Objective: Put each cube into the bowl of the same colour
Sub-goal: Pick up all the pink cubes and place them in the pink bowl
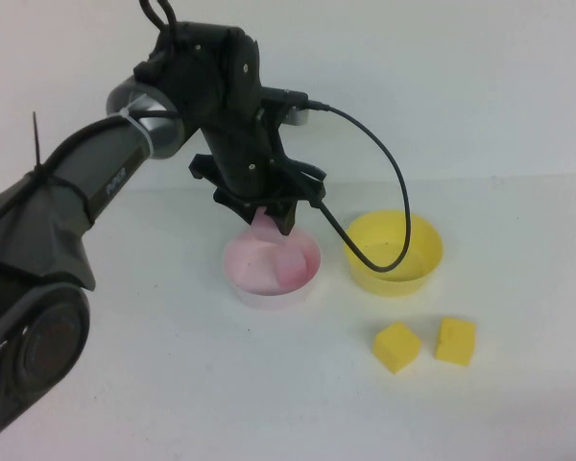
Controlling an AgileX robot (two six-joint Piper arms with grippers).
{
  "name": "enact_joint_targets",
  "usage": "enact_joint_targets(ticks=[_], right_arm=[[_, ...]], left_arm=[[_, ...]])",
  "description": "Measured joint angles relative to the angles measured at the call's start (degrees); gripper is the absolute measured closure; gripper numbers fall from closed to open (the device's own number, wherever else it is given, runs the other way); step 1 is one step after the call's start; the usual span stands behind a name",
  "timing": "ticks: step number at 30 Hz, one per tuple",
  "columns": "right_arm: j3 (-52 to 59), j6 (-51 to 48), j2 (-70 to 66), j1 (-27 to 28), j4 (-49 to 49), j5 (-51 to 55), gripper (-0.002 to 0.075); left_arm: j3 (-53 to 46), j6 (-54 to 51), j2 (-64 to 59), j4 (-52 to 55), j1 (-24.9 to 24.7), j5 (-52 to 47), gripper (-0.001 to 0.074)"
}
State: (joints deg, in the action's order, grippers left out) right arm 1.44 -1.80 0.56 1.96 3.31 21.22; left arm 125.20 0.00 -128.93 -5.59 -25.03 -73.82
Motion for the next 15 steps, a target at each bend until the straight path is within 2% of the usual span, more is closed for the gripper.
enact_joint_targets(ticks=[9,15], right_arm=[[0.0,0.0,0.0,0.0,0.0,0.0,0.0727],[0.0,0.0,0.0,0.0,0.0,0.0,0.0728]], left_arm=[[0.0,-0.5,-0.3,0.5,0.3,-0.1,0.0392],[0.0,-1.2,-0.3,4.3,0.4,-0.1,0.0271]])
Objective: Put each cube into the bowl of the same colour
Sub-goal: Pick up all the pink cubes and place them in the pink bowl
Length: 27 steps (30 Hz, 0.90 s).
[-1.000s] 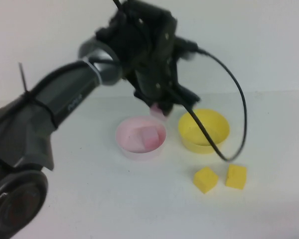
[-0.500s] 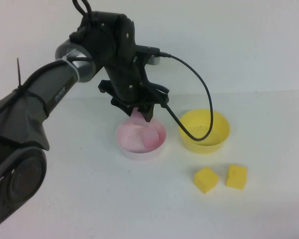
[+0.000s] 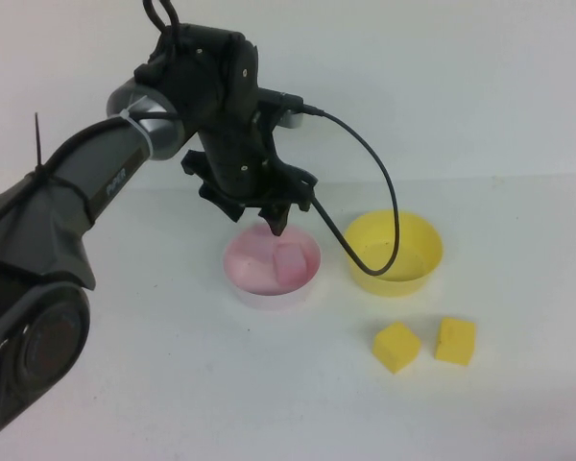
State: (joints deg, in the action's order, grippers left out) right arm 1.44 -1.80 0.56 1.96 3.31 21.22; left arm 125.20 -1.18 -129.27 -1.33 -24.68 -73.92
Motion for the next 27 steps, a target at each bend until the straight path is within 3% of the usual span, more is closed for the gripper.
enact_joint_targets(ticks=[4,6,8,11,12,20,27], right_arm=[[0.0,0.0,0.0,0.0,0.0,0.0,0.0728],[0.0,0.0,0.0,0.0,0.0,0.0,0.0728],[0.0,0.0,0.0,0.0,0.0,0.0,0.0728],[0.0,0.0,0.0,0.0,0.0,0.0,0.0728],[0.0,0.0,0.0,0.0,0.0,0.0,0.0728],[0.0,0.0,0.0,0.0,0.0,0.0,0.0728],[0.0,0.0,0.0,0.0,0.0,0.0,0.0728]], left_arm=[[0.0,0.2,0.0,0.1,0.0,0.0,0.0291],[0.0,0.2,0.2,-0.1,0.0,0.0,0.035],[0.0,-0.2,0.6,-0.8,0.0,0.0,0.0464],[0.0,-3.5,1.9,-3.3,0.0,0.0,0.0703],[0.0,-4.4,2.7,-3.6,0.0,0.0,0.073],[0.0,-6.4,11.4,-2.8,-0.1,0.0,0.0734],[-1.2,-8.2,22.9,6.0,-0.1,0.0,0.0734]])
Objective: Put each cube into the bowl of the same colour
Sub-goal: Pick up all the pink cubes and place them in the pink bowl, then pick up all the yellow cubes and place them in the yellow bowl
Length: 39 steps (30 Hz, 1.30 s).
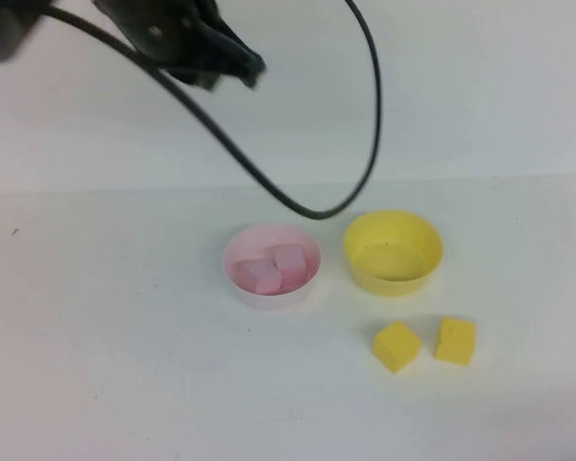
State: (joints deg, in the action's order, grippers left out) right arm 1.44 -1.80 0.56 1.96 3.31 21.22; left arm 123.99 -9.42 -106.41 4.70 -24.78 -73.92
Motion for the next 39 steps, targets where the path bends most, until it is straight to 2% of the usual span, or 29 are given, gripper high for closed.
enact_joint_targets(ticks=[6,17,23,28,35,36,39], right_arm=[[0.0,0.0,0.0,0.0,0.0,0.0,0.0728],[0.0,0.0,0.0,0.0,0.0,0.0,0.0728],[0.0,0.0,0.0,0.0,0.0,0.0,0.0728],[0.0,0.0,0.0,0.0,0.0,0.0,0.0728],[0.0,0.0,0.0,0.0,0.0,0.0,0.0728],[0.0,0.0,0.0,0.0,0.0,0.0,0.0728],[0.0,0.0,0.0,0.0,0.0,0.0,0.0728]], left_arm=[[-11.1,2.8,12.8,2.7,0.0,0.3,0.0734],[-52.8,10.5,42.4,1.4,0.0,17.4,0.0734],[-69.4,13.7,55.8,-1.4,0.0,25.2,0.0734],[-74.3,13.8,60.6,-3.8,0.0,27.6,0.0734],[-74.9,13.8,60.8,-4.7,0.0,23.4,0.0734],[-74.9,13.8,60.8,-4.3,-2.8,23.1,0.0734],[-74.9,13.8,60.8,-3.6,-2.8,22.9,0.0734]])
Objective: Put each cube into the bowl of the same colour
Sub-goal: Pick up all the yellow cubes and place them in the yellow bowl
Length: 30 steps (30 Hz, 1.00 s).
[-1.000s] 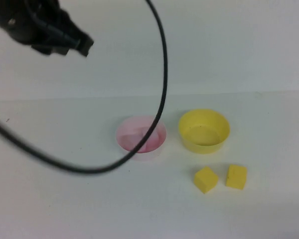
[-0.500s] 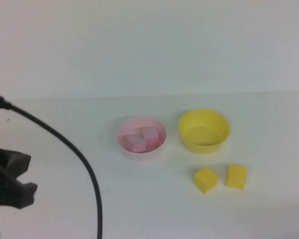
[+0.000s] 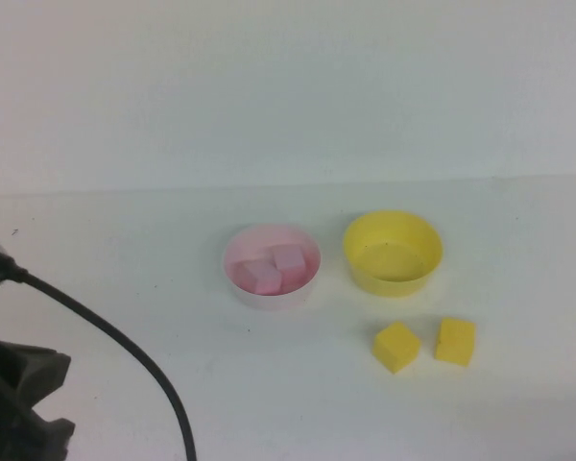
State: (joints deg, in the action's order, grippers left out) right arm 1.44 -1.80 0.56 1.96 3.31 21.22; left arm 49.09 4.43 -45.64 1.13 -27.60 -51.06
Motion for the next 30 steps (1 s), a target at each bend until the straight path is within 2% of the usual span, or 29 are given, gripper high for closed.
enact_joint_targets(ticks=[4,10,18,21,27,30], right_arm=[[0.0,0.0,0.0,0.0,0.0,0.0,0.0728],[0.0,0.0,0.0,0.0,0.0,0.0,0.0728],[0.0,0.0,0.0,0.0,0.0,0.0,0.0728],[0.0,0.0,0.0,0.0,0.0,0.0,0.0728],[0.0,0.0,0.0,0.0,0.1,0.0,0.0728],[0.0,0.0,0.0,0.0,0.1,0.0,0.0728]], left_arm=[[0.0,0.0,0.0,1.6,0.0,0.3,0.0735],[0.0,0.7,-0.2,13.6,0.0,4.7,0.0734],[-0.4,16.9,1.1,33.1,0.6,9.7,0.0734],[-3.7,22.6,4.1,34.7,4.6,16.4,0.0734],[-19.1,25.0,15.0,33.8,16.2,40.3,0.0734],[-28.7,29.1,22.4,33.4,20.6,44.2,0.0734]])
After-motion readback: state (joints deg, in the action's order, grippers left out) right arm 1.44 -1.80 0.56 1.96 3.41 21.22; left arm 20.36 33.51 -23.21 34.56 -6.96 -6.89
